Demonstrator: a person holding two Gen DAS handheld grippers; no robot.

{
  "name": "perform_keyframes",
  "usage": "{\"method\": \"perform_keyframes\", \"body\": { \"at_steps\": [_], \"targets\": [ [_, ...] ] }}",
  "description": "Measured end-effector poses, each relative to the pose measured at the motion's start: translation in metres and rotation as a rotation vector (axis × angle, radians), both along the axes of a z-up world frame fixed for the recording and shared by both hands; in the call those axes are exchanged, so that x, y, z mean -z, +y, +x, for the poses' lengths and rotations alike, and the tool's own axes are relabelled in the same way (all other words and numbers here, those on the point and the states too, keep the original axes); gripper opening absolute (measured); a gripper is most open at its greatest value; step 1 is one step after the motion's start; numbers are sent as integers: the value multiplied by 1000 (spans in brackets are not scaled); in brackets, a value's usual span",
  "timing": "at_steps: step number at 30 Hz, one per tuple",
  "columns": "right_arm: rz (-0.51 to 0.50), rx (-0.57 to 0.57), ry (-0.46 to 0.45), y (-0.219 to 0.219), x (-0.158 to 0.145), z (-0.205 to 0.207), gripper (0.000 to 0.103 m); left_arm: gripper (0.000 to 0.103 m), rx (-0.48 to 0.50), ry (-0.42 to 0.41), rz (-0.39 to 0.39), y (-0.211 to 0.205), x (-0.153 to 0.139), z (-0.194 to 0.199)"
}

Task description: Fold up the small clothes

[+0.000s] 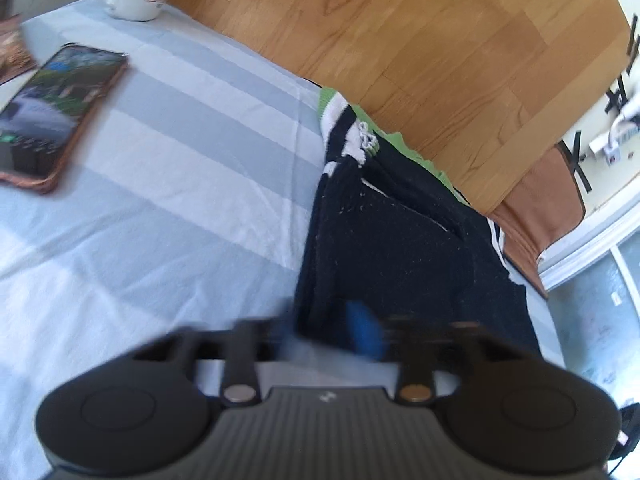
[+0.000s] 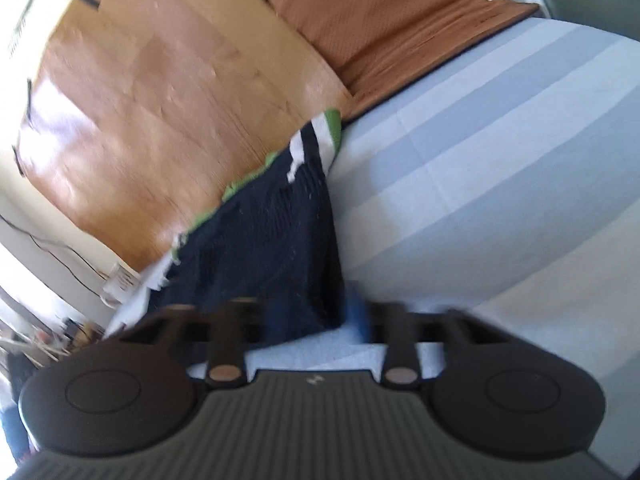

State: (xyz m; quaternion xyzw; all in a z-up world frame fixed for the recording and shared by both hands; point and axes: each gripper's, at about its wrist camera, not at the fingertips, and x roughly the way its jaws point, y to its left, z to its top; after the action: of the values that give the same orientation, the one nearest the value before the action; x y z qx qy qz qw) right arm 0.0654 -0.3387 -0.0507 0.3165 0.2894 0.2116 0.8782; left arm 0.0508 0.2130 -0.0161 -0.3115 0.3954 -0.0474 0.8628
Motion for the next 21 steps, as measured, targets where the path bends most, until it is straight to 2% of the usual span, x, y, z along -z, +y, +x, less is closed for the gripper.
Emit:
{"method": "perform_keyframes", "body": {
  "at_steps": [2,5,8,9,14,15,17,18,19,20,21],
  "targets": [
    [62,-13,12,-8,0,-6,61,64,1,-12,-44,3,0,-10],
    [187,-34,120,-15,13,-11,61,66,20,30,-160,4,10,-16],
    [302,-46,206,-14,27,-17,61,76,17,29,-263,0,19,-15],
    [318,-44,218,-10,29,-16,60,80,5,19,-282,-2,20,-12],
    [288,15,205,16,18,0,59,80,-48,-34,-333,-7,25,6],
    [281,32,201,20,16,5,60,77,-61,-44,-338,-7,26,9],
    [256,46,179,29,14,16,59,50,-105,-44,-300,-8,29,15],
    [239,54,165,33,14,20,59,27,-126,-34,-282,-8,31,17],
    [231,66,151,36,13,24,59,12,-148,-10,-277,-7,34,19],
    [223,75,143,38,13,27,56,12,-156,0,-294,-6,38,20],
    [215,82,140,38,14,30,49,11,-157,0,-308,-4,40,20]
  ]
}}
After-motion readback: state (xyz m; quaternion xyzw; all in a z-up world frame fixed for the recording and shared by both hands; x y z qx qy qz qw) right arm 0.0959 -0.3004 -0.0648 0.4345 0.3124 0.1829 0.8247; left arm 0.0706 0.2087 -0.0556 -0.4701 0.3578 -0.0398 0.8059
